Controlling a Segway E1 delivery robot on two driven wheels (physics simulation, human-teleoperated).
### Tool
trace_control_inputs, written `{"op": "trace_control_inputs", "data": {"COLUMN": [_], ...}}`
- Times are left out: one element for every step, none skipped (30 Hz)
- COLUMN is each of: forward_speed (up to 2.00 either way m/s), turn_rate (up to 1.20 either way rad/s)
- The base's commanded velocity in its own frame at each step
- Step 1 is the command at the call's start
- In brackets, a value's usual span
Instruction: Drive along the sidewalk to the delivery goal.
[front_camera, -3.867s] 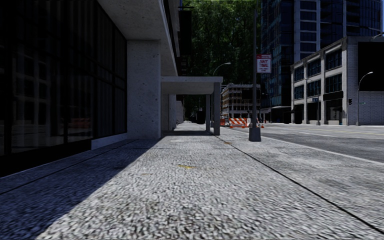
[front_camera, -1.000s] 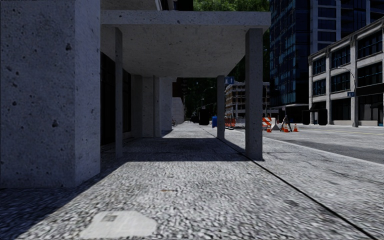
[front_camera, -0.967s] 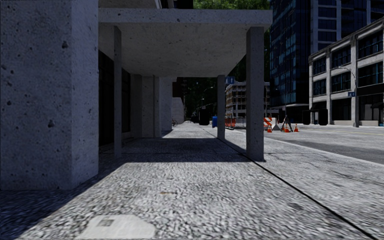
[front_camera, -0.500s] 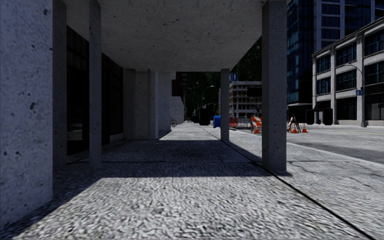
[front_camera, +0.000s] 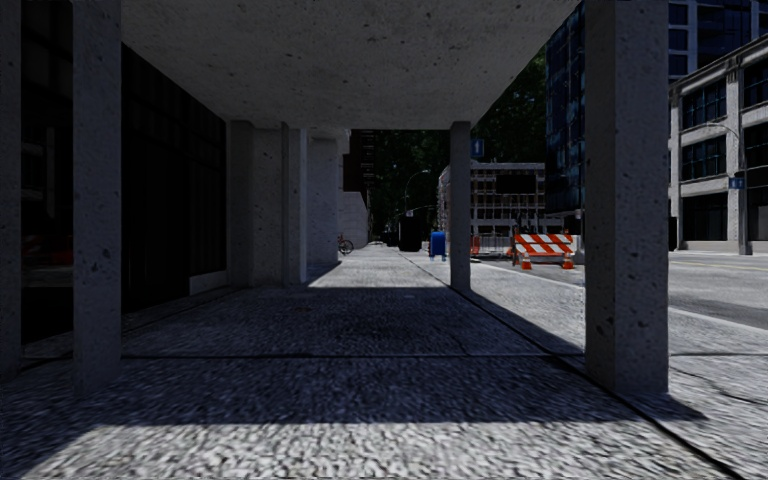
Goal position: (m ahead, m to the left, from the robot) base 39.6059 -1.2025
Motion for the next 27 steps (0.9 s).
{"op": "trace_control_inputs", "data": {"forward_speed": [2.00, 2.00, 2.00, 2.00, 2.00, 2.00, 2.00, 2.00, 2.00, 2.00, 2.00, 2.00, 2.00, 2.00, 2.00, 2.00, 2.00, 2.00, 2.00, 2.00, 2.00, 2.00, 2.00, 2.00, 2.00, 2.00, 2.00], "turn_rate": [0.00, 0.00, 0.00, 0.00, 0.00, 0.00, 0.00, 0.00, 0.00, 0.00, 0.00, 0.00, 0.00, 0.00, 0.00, 0.00, 0.00, 0.00, 0.00, 0.00, 0.00, 0.00, 0.00, 0.00, 0.00, 0.00, 0.00]}}
